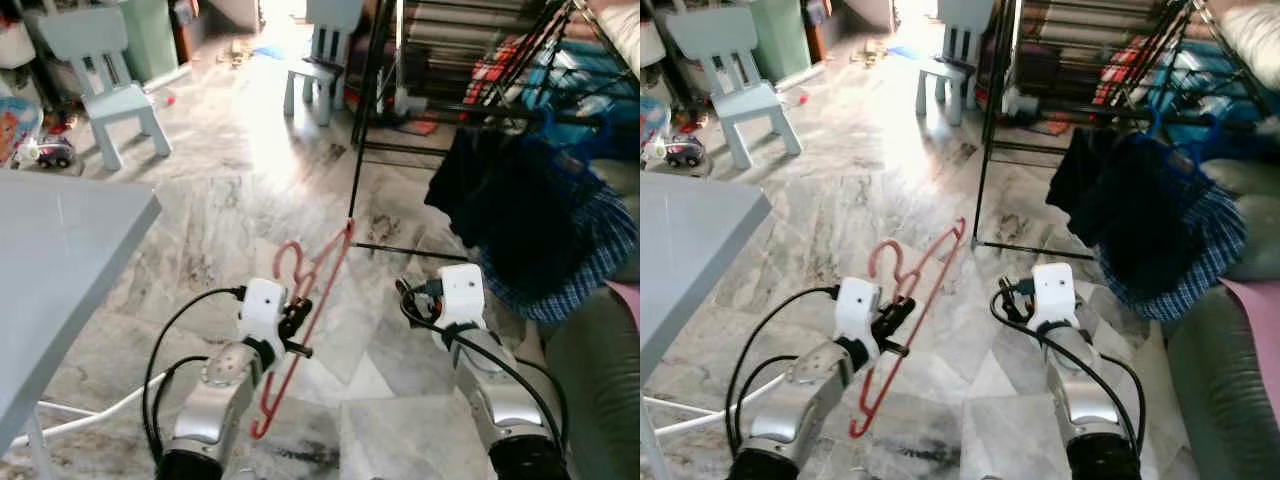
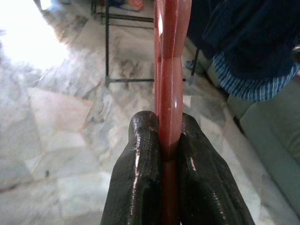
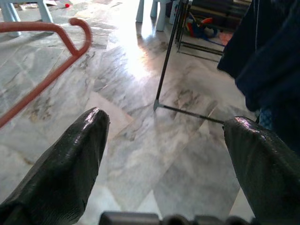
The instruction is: Hang hanger
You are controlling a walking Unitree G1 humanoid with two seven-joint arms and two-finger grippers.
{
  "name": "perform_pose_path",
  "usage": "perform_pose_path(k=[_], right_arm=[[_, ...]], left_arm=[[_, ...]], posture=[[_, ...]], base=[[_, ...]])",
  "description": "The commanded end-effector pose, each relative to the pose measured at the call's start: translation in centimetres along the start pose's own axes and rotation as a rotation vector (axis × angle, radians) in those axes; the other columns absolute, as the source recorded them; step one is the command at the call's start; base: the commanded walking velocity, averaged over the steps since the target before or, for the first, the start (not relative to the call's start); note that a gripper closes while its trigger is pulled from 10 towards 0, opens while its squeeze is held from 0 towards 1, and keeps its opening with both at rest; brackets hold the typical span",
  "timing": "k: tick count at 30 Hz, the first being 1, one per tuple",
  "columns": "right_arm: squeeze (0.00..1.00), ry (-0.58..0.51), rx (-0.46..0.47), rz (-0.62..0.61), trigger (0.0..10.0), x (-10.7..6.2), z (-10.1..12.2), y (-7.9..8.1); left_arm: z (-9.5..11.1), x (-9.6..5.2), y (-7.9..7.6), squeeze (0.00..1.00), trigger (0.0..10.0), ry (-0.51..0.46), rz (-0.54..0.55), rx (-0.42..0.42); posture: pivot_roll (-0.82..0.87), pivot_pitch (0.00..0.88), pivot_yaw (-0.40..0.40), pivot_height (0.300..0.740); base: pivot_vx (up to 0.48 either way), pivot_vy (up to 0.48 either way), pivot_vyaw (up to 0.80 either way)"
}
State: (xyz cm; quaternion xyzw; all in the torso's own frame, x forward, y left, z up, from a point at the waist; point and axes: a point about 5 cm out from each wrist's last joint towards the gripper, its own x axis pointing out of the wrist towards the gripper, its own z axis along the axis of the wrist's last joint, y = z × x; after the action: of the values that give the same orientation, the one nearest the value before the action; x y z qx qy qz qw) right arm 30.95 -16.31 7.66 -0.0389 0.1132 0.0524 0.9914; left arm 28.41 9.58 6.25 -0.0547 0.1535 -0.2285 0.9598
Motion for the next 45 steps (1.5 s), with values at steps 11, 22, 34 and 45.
perform_pose_path(k=[11,22,34,45], right_arm=[[0.00,0.010,-0.012,-0.012,10.0,0.0,-0.3,-0.3],[0.00,-0.151,-0.073,-0.125,6.5,-0.4,1.5,-1.7],[0.00,-0.148,-0.069,-0.139,10.0,-0.3,1.0,-1.3],[1.00,-0.139,0.093,-0.137,10.0,-0.1,0.6,-1.0]], left_arm=[[-0.1,0.1,-0.7,0.00,10.0,-0.005,-0.015,0.000],[1.2,-0.4,2.3,0.00,10.0,-0.156,0.176,0.024],[-0.5,-0.7,3.2,0.00,10.0,-0.134,0.216,0.015],[-1.2,-0.6,3.7,0.00,10.0,-0.126,0.239,0.017]], posture=[[0.01,0.064,-0.030,0.740],[0.01,0.078,-0.030,0.740],[0.01,0.078,-0.027,0.740],[0.01,0.075,-0.025,0.740]], base=[[-0.077,0.000,0.00],[0.000,0.000,0.00],[0.000,0.000,0.00],[0.000,0.000,0.00]])
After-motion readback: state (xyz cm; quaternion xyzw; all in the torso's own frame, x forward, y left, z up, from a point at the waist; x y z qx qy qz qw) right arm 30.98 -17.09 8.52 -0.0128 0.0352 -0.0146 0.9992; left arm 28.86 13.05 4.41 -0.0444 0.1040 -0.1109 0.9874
